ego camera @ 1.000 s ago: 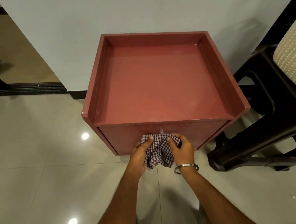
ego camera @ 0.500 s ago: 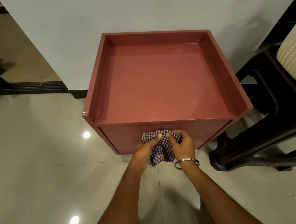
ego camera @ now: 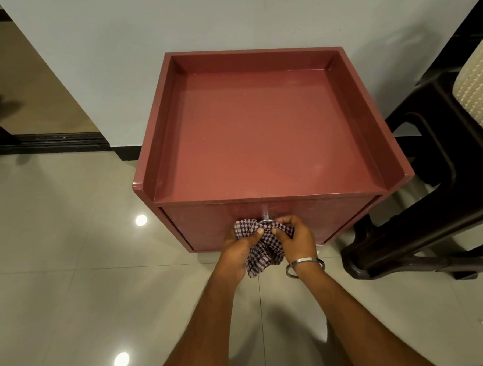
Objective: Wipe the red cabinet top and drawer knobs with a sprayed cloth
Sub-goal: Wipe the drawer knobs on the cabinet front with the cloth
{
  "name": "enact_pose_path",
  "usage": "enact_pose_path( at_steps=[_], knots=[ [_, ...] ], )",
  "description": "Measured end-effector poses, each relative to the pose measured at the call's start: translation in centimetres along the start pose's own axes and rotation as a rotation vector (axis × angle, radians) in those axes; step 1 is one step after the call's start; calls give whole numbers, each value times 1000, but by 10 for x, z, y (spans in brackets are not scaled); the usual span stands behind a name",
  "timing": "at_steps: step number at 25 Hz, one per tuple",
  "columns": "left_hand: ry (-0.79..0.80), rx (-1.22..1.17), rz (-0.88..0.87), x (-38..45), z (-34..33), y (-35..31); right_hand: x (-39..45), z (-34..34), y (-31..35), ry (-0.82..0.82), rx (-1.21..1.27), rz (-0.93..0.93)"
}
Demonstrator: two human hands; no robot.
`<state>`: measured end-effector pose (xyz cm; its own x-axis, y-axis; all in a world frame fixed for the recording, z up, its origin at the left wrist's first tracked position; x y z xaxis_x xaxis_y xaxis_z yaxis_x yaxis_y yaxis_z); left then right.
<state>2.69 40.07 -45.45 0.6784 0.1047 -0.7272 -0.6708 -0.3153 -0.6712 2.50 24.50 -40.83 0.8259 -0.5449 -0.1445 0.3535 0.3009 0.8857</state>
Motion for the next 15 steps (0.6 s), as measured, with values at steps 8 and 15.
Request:
enact_pose_path(
  at_steps=[8, 15],
  knots=[
    [97, -127, 137, -12, -3, 4, -2, 7, 6, -57, 102, -33],
    [-141, 21, 56, 3, 4, -1, 4, 12, -12, -208, 25, -188]
  ],
)
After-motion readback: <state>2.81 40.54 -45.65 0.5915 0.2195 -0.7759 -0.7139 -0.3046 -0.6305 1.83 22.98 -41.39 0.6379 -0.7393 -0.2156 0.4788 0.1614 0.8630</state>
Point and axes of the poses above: each hand's wrist, its own x-axis towards the middle knuckle, its own z-axis out of the back of the hand, y = z × x, the point moved 10 cm from there along x, towards the middle knuckle, and after that the axes turned 11 degrees about -y, right-handed, at the moved point
